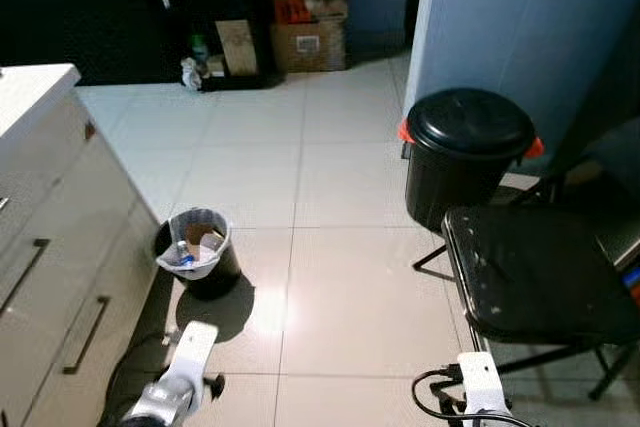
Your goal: Kitchen organization
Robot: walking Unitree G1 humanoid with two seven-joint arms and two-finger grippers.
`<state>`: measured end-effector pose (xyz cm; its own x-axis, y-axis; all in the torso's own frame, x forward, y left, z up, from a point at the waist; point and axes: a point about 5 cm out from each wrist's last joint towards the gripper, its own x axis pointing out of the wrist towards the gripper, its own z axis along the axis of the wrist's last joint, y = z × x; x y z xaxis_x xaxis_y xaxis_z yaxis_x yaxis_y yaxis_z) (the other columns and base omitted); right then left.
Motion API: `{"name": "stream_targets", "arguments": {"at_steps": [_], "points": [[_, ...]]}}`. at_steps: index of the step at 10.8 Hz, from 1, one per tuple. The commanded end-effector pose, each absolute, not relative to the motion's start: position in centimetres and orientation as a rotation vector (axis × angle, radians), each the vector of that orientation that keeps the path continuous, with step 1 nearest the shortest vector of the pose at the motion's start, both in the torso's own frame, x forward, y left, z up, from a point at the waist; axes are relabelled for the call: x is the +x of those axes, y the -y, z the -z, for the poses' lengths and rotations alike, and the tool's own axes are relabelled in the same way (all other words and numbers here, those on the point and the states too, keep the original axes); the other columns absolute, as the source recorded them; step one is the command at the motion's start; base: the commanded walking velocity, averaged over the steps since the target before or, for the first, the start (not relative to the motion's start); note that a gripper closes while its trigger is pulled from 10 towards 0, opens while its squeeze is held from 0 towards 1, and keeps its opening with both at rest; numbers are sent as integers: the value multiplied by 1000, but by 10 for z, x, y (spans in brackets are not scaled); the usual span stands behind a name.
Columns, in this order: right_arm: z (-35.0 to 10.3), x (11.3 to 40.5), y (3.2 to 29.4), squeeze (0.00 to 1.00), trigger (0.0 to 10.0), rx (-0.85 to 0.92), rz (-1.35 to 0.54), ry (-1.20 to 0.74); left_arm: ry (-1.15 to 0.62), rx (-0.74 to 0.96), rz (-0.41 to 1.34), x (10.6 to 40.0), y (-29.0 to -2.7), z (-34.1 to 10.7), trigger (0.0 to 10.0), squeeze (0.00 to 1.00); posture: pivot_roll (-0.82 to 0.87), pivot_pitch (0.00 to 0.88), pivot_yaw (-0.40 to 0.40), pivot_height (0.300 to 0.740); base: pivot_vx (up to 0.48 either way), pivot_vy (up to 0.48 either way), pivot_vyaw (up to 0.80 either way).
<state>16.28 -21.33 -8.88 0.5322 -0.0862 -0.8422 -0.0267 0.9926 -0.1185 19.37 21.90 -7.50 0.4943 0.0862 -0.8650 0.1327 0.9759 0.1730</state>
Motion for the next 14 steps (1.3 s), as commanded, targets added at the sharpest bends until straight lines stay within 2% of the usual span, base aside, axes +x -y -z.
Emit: {"name": "stream_targets", "arguments": {"at_steps": [1,14], "points": [[88,164,215,0,10000,-114,45,-1014,-1082,203,0,188,-221,78,10000,0,-34,26,77,740,0,0,0],[88,165,214,0,10000,-121,44,-1020,-1082,239,45,189,-222,77,10000,0,-35,22,81,740,0,0,0]]}}
